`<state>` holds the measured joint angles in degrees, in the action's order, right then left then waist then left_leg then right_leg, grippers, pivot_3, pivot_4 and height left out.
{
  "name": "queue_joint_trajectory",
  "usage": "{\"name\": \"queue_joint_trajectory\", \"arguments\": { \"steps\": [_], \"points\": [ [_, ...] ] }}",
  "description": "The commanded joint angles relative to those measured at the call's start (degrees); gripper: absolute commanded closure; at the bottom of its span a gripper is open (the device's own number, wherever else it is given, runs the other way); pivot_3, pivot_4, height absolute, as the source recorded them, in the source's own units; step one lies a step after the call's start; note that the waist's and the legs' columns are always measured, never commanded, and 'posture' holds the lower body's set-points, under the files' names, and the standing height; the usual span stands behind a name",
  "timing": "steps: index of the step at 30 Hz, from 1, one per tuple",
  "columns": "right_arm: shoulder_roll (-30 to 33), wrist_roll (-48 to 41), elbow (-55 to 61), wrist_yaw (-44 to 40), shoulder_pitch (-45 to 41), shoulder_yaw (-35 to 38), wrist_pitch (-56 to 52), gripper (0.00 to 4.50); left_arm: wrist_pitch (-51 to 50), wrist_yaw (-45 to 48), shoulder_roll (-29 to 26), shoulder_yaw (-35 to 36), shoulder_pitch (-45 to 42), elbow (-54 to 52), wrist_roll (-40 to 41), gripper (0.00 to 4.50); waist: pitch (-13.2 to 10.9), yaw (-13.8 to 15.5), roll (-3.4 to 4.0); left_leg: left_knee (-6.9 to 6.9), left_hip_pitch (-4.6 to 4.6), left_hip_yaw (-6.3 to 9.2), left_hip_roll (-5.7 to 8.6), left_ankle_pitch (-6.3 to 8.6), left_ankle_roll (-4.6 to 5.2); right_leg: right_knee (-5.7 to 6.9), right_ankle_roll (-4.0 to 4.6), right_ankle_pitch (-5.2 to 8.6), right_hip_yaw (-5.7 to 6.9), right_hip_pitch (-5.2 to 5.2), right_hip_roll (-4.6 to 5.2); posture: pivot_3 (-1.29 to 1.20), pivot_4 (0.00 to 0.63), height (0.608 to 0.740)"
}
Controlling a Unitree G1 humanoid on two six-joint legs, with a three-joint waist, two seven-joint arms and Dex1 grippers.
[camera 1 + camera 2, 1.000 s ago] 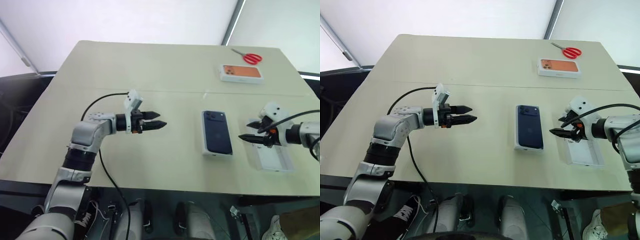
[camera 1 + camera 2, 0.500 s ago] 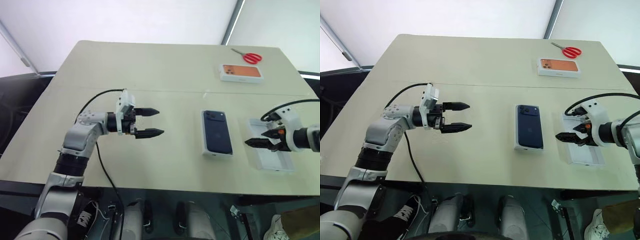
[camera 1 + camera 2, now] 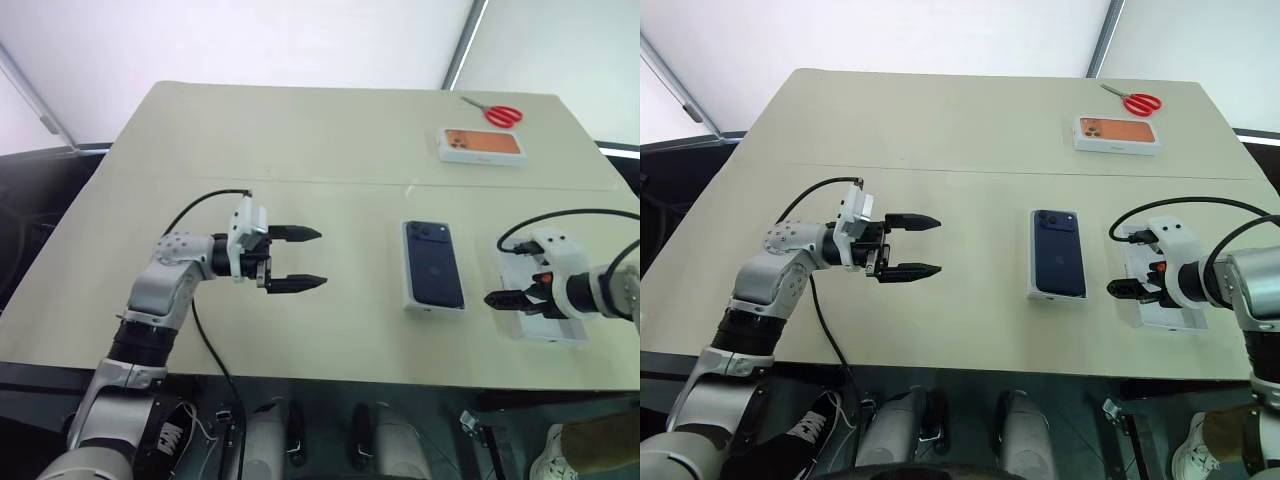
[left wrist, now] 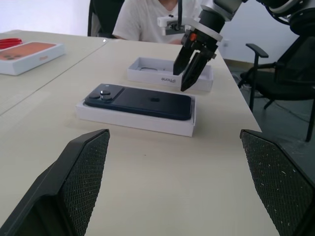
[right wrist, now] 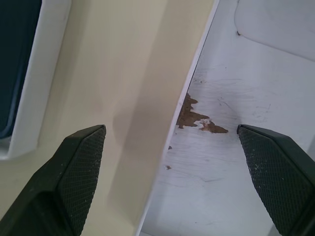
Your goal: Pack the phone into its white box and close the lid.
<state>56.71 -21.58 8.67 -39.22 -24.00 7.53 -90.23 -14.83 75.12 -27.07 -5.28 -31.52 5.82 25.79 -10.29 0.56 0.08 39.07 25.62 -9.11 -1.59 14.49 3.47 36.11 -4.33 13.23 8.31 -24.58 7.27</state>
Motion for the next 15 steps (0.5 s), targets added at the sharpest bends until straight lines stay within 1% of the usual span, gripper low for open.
{"name": "queue_joint_trajectory", "arguments": {
  "steps": [1, 5, 6, 7, 10, 11, 12, 13, 14, 15],
  "points": [
    [-0.4, -0.8, 1.8, 1.6, -0.9, 1.7, -1.6, 0.04, 0.7, 0.0, 0.2, 0.4, -0.1, -2.1, 0.8, 0.04, 0.0, 0.0, 0.00, 0.00, 0.00, 0.00, 0.00, -0.02, 0.04, 0.00, -0.01, -0.01, 0.00, 0.00, 0.00, 0.00, 0.150, 0.738],
    [-1.4, -1.6, 2.4, 3.1, -1.3, 2.2, -2.1, 0.04, -0.1, -0.8, 0.8, 0.6, -0.3, -2.3, 1.3, 0.04, 0.0, 0.0, 0.00, 0.00, 0.01, 0.00, 0.01, -0.02, 0.07, 0.00, -0.13, -0.07, 0.00, 0.00, -0.01, 0.00, 0.150, 0.738],
    [-1.7, -1.3, 2.3, 3.7, -1.2, 2.2, -1.9, 0.54, -0.1, -1.0, 1.0, 0.5, -0.4, -2.3, 1.3, 0.00, 0.0, 0.0, 0.00, 0.00, 0.00, 0.00, 0.00, -0.03, 0.08, 0.00, -0.13, -0.07, 0.00, 0.00, -0.02, 0.00, 0.150, 0.738],
    [-2.1, -1.5, 2.0, 4.0, -1.0, 2.4, -2.0, 0.78, -0.1, -1.2, 1.1, 0.5, -0.5, -2.3, 1.2, 0.00, 0.0, 0.0, 0.00, 0.00, 0.01, 0.00, 0.00, -0.04, 0.10, 0.00, -0.14, -0.08, 0.00, 0.00, -0.02, 0.00, 0.150, 0.738],
    [-2.8, -0.7, 1.8, 5.9, -0.3, 2.4, -1.1, 2.24, -0.1, -1.5, 1.4, 0.4, -0.4, -2.6, 1.0, 0.00, 0.0, 0.0, 0.00, 0.00, 0.01, 0.00, 0.00, -0.05, 0.11, 0.00, -0.14, -0.08, 0.00, 0.00, -0.03, 0.00, 0.150, 0.738],
    [-3.2, -0.5, 1.6, 6.6, -0.6, 2.4, -1.1, 2.84, -0.2, -1.7, 1.4, 0.4, -0.4, -2.6, 1.1, 0.00, 0.0, -0.1, 0.00, 0.00, 0.01, 0.00, -0.01, -0.05, 0.11, 0.00, -0.14, -0.08, -0.01, 0.00, -0.04, 0.00, 0.150, 0.738],
    [-3.6, -0.4, 1.4, 7.2, -0.8, 2.4, -1.0, 3.27, -0.3, -1.9, 1.4, 0.5, -0.4, -2.7, 1.1, 0.00, 0.0, -0.1, 0.00, 0.00, 0.01, 0.00, -0.01, -0.05, 0.11, 0.00, -0.14, -0.08, 0.00, 0.00, -0.05, 0.00, 0.150, 0.738],
    [-4.0, -0.5, 1.4, 7.5, -1.0, 2.3, -1.1, 3.85, -0.3, -2.1, 1.3, 0.5, -0.4, -2.7, 1.0, 0.00, 0.0, -0.1, -0.01, 0.00, 0.01, 0.00, -0.02, -0.05, 0.11, 0.00, -0.14, -0.08, -0.01, 0.00, -0.05, 0.00, 0.150, 0.738],
    [-4.2, -0.6, 1.5, 7.7, -1.0, 2.3, -1.2, 4.29, -0.3, -2.3, 1.3, 0.5, -0.4, -2.8, 1.0, 0.00, 0.0, -0.1, -0.02, 0.00, 0.00, 0.00, -0.02, -0.05, 0.12, -0.01, -0.14, -0.08, -0.01, 0.01, -0.06, 0.00, 0.150, 0.738],
    [-4.8, -0.5, 1.3, 8.2, -1.2, 2.6, -1.4, 4.47, -0.5, -2.4, 1.3, 0.5, -0.4, -2.7, 1.1, 0.00, 0.0, -0.1, -0.02, 0.01, -0.01, 0.00, -0.02, -0.05, 0.12, -0.01, -0.14, -0.08, -0.01, 0.02, -0.06, 0.00, 0.150, 0.738]
  ]
}}
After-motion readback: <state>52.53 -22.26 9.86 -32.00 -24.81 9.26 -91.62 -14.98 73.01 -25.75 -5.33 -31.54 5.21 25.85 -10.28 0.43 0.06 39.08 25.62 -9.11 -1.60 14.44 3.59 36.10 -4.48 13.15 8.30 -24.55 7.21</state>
